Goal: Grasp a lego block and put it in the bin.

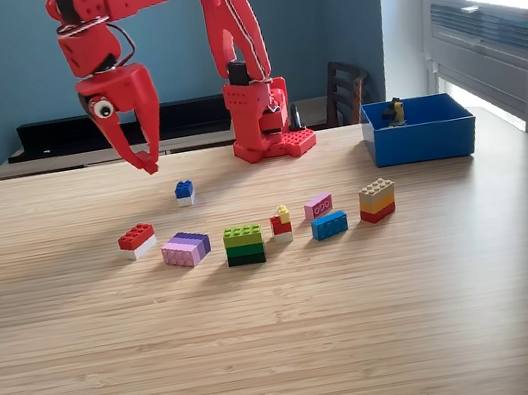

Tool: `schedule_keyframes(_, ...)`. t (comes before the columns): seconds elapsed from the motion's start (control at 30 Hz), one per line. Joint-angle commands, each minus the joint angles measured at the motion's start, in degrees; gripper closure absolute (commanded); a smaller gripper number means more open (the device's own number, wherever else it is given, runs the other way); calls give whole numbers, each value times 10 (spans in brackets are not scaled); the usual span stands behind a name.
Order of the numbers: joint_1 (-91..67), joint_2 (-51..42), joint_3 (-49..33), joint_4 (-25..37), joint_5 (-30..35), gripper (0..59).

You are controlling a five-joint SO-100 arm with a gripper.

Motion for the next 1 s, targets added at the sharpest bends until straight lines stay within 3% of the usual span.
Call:
schedule_keyframes(0.03, -232, 148, 65, 11, 34, 585)
schedule_keyframes(0.37, -687, 250, 104, 12, 110, 585)
schedule_keyframes(0.7, -943, 250, 114, 11, 66, 585)
schedule_keyframes(1.0, -1033, 249, 142, -21, 24, 585)
